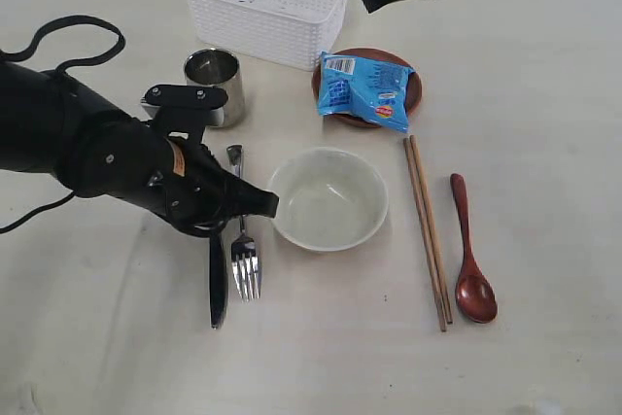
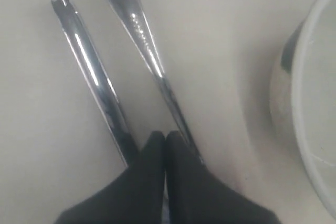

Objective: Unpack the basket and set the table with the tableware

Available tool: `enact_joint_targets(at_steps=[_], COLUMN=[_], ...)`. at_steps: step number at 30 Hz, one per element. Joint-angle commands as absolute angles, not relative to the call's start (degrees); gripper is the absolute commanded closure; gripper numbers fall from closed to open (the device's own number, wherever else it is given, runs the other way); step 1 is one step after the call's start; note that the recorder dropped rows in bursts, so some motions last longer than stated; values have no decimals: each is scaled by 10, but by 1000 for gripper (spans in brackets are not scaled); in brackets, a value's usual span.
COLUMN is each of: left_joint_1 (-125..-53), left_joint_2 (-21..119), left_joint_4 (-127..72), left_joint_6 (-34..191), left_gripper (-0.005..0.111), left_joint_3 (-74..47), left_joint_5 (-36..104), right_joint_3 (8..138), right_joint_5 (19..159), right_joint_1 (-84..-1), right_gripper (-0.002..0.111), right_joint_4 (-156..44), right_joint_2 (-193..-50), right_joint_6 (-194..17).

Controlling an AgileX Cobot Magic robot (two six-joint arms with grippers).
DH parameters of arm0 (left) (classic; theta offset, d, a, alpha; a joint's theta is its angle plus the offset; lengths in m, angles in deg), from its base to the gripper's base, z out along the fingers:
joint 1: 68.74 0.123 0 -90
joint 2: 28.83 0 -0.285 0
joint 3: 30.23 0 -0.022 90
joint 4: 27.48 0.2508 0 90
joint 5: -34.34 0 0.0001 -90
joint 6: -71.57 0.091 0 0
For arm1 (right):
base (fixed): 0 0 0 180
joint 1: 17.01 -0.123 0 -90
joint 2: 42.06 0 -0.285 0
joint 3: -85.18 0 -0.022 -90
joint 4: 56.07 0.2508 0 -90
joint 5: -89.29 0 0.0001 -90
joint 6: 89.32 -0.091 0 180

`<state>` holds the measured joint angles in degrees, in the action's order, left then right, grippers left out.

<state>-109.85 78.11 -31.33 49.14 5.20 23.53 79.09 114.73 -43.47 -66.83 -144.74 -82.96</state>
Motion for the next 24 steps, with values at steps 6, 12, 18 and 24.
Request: enact_joint_targets(at_steps=[6,12,18,24], left_joint_1=[-1101,-1101,-1101,-1101], left_joint_2=[796,803,803,803], left_joint_4=[-320,-322,-322,-318], left_joint_6=[491,491,498,501], left_gripper=[107,107,107,107], left_joint_3=[59,59,59,59], left_joint_5=[248,243,235,222], right_joint_3=[789,789,789,789], right_joint_5=[1148,1148,1148,1148], right_joint_1=[-432,-432,-432,-432], right_gripper=[109,109,109,109], right_joint_4=[-666,-665,-666,-666], right_joint_2=[-1443,-1443,-1443,-1443], right_joint_6=[-829,-829,-831,-831])
